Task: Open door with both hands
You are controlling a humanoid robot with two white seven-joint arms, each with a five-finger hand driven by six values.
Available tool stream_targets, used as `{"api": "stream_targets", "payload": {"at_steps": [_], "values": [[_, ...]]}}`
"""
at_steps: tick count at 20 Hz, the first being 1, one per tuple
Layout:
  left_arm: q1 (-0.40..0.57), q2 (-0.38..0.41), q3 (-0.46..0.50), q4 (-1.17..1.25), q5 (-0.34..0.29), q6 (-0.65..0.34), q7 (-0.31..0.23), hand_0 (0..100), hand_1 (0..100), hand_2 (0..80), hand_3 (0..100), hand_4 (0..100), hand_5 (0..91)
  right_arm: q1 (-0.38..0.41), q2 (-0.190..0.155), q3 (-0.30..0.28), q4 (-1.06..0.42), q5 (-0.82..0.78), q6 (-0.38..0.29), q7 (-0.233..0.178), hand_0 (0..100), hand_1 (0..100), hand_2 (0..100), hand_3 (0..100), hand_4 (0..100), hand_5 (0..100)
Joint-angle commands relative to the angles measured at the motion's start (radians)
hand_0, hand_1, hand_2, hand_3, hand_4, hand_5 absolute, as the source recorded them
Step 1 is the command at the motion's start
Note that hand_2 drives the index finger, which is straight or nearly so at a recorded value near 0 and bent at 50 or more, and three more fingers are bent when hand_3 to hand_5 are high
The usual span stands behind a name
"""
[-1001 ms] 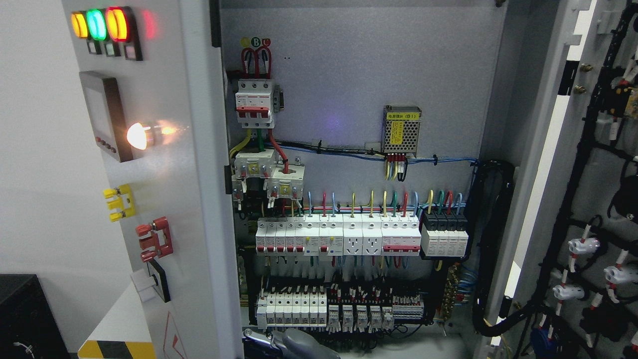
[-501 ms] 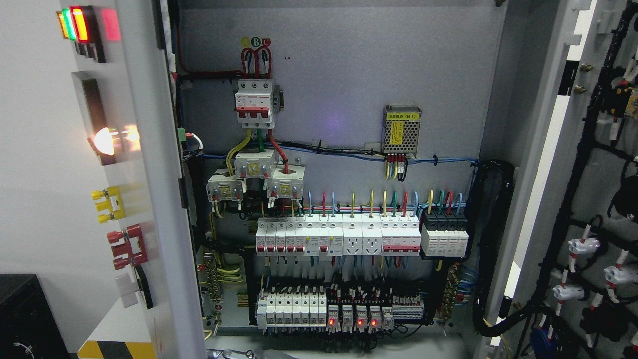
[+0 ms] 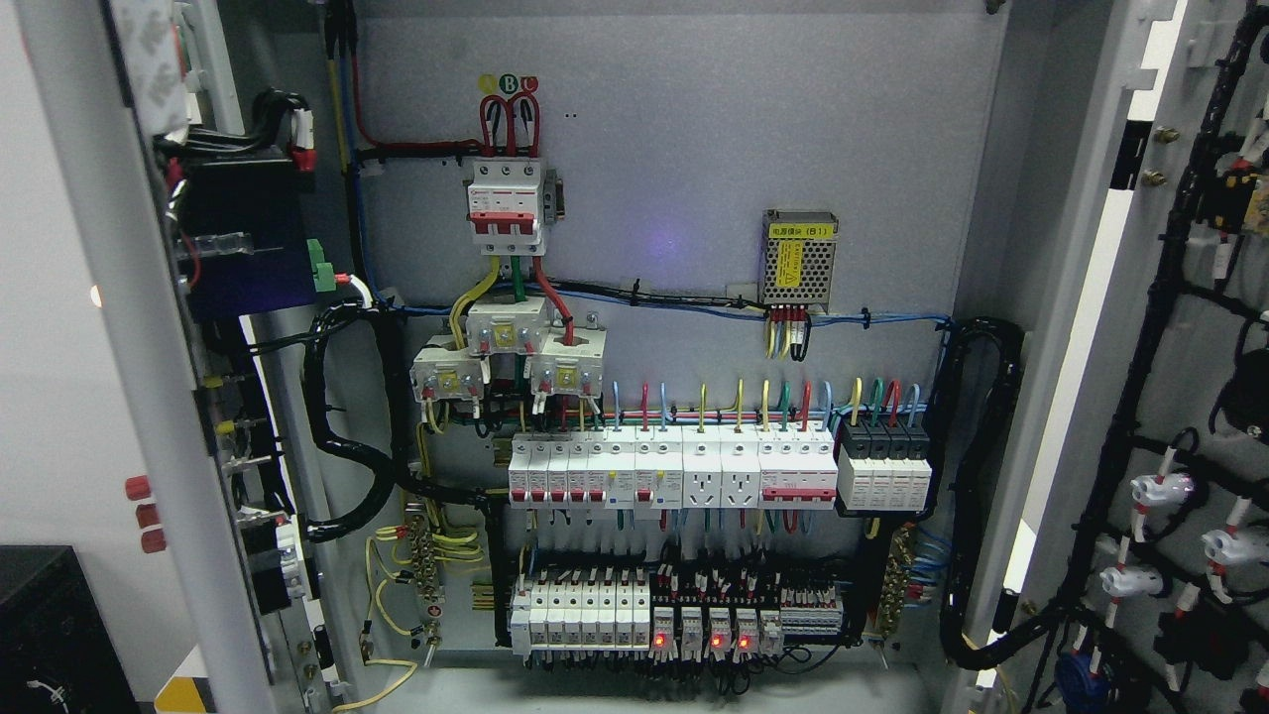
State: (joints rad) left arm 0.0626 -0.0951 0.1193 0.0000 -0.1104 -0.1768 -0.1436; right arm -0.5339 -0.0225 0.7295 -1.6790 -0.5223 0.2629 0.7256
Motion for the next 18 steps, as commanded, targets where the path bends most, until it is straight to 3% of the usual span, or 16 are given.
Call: {"api": "stream_targets", "payload": {"at_steps": [1,6,18], "values": [[0.0,0.0,-0.001,0.017,0.0,0.0,0.001,0,0,0.0,0,0,0.0,-0.004,0.085,0.07,0.05,0.022,0.035,0.0,0,0,0,0,0,0],[0.0,0.0,0.0,0.017,0.0,0.0,-0.001,0,0,0.0,0,0,0.0,-0.005,0.147,0.065,0.076,0.022,0.044,0.0,0,0,0,0,0,0],[-0.001,0.0,-0.001,0.017,0.0,0.0,0.001,0,0,0.0,0,0,0.0,-0.005,0.164,0.022,0.094,0.021,0.044,0.0,0,0,0,0,0,0]]}}
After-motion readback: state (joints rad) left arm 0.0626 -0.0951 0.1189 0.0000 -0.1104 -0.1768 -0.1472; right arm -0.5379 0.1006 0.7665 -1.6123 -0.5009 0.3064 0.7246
